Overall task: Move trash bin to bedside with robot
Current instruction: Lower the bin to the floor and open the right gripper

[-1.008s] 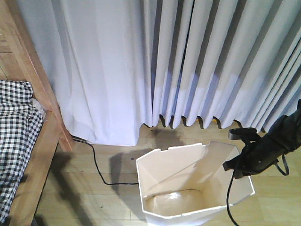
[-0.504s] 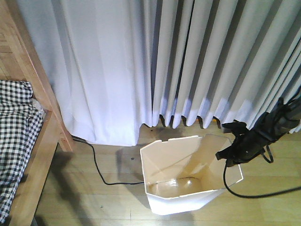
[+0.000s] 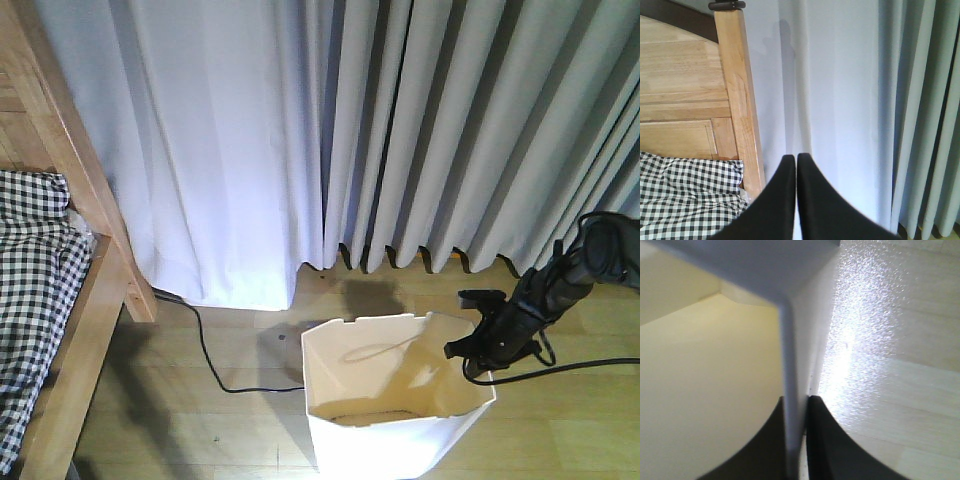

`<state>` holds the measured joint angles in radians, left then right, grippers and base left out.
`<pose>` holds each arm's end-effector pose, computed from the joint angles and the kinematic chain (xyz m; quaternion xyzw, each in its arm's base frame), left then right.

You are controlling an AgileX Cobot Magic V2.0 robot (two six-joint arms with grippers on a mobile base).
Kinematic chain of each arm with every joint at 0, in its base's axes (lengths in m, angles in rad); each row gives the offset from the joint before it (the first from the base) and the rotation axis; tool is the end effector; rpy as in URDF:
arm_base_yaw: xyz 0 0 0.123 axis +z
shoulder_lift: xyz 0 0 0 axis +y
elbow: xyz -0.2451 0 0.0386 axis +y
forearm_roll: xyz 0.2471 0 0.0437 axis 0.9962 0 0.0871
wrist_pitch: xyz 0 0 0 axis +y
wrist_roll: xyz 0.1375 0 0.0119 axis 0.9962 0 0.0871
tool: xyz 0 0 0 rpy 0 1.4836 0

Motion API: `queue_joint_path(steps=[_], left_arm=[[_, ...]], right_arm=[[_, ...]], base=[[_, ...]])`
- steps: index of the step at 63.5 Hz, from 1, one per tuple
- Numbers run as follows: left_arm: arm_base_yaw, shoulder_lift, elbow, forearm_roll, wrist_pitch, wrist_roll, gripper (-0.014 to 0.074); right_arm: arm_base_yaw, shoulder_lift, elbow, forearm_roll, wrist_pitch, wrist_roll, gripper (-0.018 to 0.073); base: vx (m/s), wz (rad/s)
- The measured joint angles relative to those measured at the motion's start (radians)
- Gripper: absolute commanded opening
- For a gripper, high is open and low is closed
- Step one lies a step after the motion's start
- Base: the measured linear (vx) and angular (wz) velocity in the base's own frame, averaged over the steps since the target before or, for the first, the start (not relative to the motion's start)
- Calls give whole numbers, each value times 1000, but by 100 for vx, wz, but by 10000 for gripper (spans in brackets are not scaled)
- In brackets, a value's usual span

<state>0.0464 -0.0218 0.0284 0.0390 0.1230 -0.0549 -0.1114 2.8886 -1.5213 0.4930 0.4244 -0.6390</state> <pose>0.1392 0.0071 0.1924 -0.0242 0.7215 0.0122 0.6919 0.3286 -0.0096 -0.2210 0.0316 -0.9937 -0.1032 0.0290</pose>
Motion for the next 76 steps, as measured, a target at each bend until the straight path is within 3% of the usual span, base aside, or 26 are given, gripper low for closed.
queue_joint_path(steps=[30, 53, 65, 76], left_arm=[[0, 0, 0, 0, 0, 0, -6], [0, 0, 0, 0, 0, 0, -6], [0, 0, 0, 0, 0, 0, -6], [0, 0, 0, 0, 0, 0, -6]], right_arm=[[6, 232, -317, 20, 127, 71, 10], [69, 289, -424, -62, 192, 156, 39], [69, 290, -427, -73, 198, 162, 147], [70, 292, -428, -78, 210, 163, 351]], base=[[0, 0], [0, 0], [0, 0], [0, 0]])
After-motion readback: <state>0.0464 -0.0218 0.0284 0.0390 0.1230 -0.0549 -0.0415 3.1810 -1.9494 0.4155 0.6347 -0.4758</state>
